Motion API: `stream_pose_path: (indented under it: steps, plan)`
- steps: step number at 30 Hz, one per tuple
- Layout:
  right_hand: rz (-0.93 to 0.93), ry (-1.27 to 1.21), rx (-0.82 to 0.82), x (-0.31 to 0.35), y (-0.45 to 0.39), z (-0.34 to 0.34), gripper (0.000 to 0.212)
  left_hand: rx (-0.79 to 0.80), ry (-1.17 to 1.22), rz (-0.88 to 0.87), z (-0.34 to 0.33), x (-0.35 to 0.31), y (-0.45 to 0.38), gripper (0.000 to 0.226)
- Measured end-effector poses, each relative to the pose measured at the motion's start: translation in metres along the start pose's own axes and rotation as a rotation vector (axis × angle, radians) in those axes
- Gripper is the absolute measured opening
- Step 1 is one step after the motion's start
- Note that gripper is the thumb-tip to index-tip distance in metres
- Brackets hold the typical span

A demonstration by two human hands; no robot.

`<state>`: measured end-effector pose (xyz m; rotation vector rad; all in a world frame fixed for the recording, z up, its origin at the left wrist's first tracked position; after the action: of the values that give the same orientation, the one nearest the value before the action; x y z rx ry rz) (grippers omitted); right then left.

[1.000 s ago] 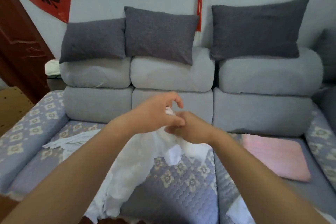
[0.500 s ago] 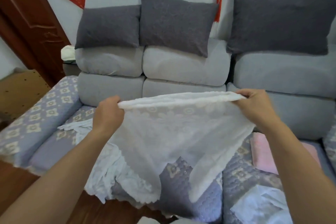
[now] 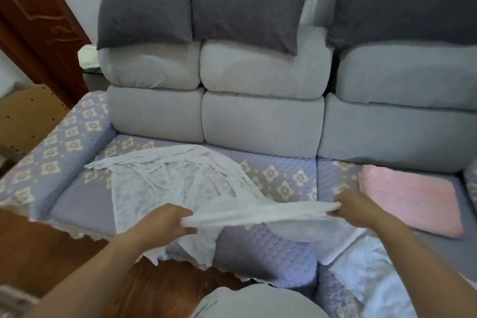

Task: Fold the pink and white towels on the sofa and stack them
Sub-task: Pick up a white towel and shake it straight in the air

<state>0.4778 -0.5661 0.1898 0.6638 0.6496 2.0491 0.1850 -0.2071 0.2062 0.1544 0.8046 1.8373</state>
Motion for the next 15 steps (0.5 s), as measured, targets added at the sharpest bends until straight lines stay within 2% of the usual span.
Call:
stream_pose_path:
  steps: [2, 3, 6, 7, 8, 9, 10, 11, 12, 13, 14, 15]
  plan:
    - [-0.086, -0.01, -0.005, -0.01, -0.004, -0.015, 0.037, 0.003, 0.135, 0.011, -0.011, 0.003, -0.004, 0.021]
    - [-0.136, 0.004, 0.031, -0.01, 0.001, -0.018, 0.035, 0.002, 0.122, 0.014, -0.013, 0.007, -0.007, 0.023]
    - [-0.273, 0.261, 0.219, 0.002, 0.019, -0.013, 0.027, -0.028, -0.145, 0.112, -0.002, 0.001, -0.006, 0.016]
    - [-0.258, 0.315, 0.227, 0.013, 0.025, -0.008, 0.041, -0.092, -0.185, 0.088, 0.007, -0.011, -0.006, 0.014]
    - [-0.131, 0.276, 0.213, 0.032, 0.027, -0.002, 0.063, -0.18, -0.172, 0.003, 0.021, -0.031, -0.005, 0.013]
    - [0.081, 0.102, 0.215, 0.064, 0.032, 0.004, 0.085, -0.278, -0.146, -0.106, 0.037, -0.057, -0.001, 0.016]
    - [0.303, -0.119, 0.246, 0.105, 0.041, 0.01, 0.098, -0.382, -0.133, -0.198, 0.054, -0.084, 0.003, 0.019]
    - [0.489, -0.282, 0.253, 0.143, 0.047, 0.014, 0.098, -0.519, -0.151, -0.262, 0.071, -0.111, 0.008, 0.021]
    - [0.608, -0.368, 0.193, 0.175, 0.052, 0.015, 0.085, -0.694, -0.195, -0.284, 0.09, -0.132, 0.011, 0.019]
    - [0.649, -0.423, 0.079, 0.2, 0.056, 0.023, 0.06, -0.846, -0.192, -0.249, 0.108, -0.147, 0.013, 0.02]
    - [0.619, -0.499, -0.048, 0.214, 0.058, 0.036, 0.032, -0.947, -0.111, -0.168, 0.126, -0.154, 0.014, 0.028]
    - [0.561, -0.602, -0.158, 0.218, 0.06, 0.054, 0.018, -0.966, 0.026, -0.081, 0.14, -0.154, 0.016, 0.043]
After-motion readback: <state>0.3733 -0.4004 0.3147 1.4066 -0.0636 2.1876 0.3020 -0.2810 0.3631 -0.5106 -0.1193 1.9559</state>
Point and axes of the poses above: each hand's wrist, its own y-axis away from the middle knuckle, its own z-axis out of the back of the hand, x = y × z, the point moved 3 cm from there along -y, towards the middle knuckle, and after that the axes turned 14 degrees about x, right-handed, at the moved point
